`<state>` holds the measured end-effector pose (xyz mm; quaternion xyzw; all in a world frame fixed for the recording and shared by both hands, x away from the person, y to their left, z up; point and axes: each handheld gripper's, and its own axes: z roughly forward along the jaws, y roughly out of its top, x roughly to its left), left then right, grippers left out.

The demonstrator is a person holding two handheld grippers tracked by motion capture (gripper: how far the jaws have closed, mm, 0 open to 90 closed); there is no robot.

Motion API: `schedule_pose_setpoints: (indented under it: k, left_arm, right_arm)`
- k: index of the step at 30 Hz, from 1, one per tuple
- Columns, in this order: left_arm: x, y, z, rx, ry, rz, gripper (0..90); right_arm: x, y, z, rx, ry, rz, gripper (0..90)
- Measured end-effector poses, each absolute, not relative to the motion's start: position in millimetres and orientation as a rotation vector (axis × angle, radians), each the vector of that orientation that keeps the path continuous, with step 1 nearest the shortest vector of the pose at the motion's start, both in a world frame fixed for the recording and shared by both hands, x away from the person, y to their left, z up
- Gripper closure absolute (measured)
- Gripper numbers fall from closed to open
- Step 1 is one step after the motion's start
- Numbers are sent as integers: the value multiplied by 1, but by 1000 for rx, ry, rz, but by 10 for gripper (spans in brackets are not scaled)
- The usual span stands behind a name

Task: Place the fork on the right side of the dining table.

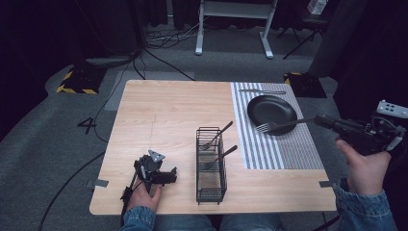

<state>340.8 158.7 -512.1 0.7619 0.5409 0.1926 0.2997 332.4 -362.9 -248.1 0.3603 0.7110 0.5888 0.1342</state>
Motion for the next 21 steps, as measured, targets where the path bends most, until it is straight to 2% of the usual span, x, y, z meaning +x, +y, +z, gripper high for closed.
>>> schedule_pose_setpoints:
  k: [21]
  left_arm:
    - [341, 159, -512, 2022, 1437, 511, 4]
  right_arm:
    - [390, -400, -281, 1245, 1992, 1657, 869]
